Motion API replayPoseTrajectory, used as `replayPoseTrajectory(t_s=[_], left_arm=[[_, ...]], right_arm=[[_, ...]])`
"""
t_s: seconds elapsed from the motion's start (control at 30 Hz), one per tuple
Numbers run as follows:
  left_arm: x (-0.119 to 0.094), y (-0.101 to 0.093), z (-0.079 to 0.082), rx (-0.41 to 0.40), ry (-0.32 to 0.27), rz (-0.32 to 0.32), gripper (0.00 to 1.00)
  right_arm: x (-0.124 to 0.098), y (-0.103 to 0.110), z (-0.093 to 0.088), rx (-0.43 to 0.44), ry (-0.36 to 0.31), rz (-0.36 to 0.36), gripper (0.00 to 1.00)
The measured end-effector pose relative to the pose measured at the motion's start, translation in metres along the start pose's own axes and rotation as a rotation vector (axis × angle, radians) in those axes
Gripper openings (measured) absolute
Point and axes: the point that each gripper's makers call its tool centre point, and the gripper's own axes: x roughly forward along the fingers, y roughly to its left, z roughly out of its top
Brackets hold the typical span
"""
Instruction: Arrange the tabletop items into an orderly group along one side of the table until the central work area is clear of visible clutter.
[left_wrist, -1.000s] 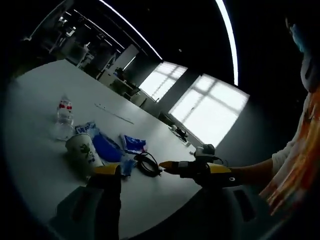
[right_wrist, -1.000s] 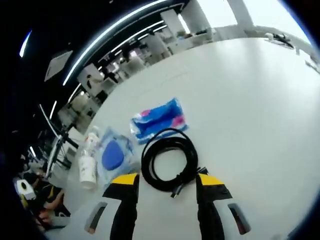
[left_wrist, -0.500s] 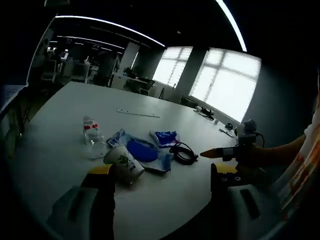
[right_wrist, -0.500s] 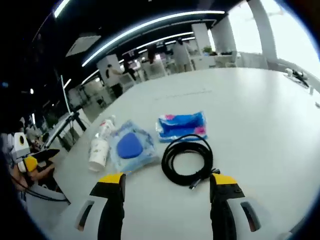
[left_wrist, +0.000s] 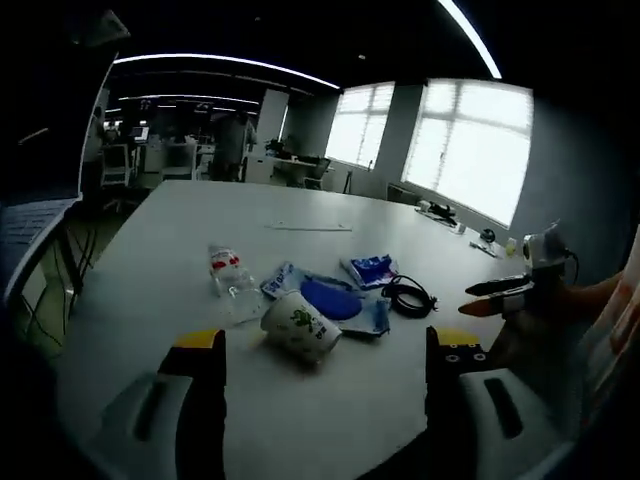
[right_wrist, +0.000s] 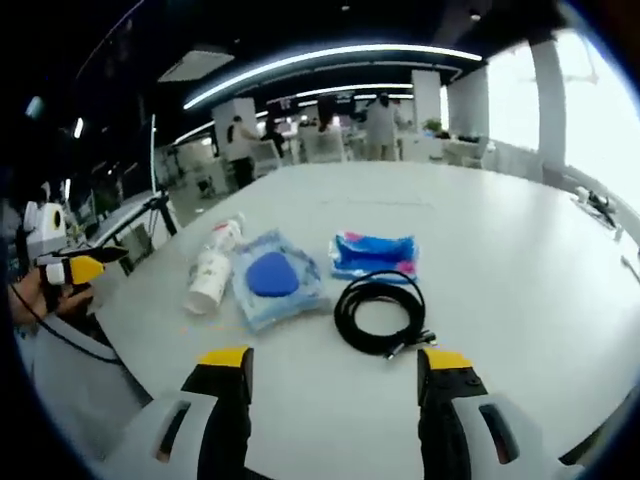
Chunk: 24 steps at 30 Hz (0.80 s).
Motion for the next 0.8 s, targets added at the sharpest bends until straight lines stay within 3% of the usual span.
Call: replayPoseTrajectory(t_s=[0.27,0.8], left_arm=[[0.0,0.007,-0.006,0.003,0.006,0.035,0.79],[0.006,0.001,-0.012,0.038,0.034,0.004,0.78]], right_arm=[[0.002,-0.002,0.0,-0.029,-0.017,-0.024,0.68],[0.004,-0.003,-0.007,-0.014,0.007,-0.024,0.66]])
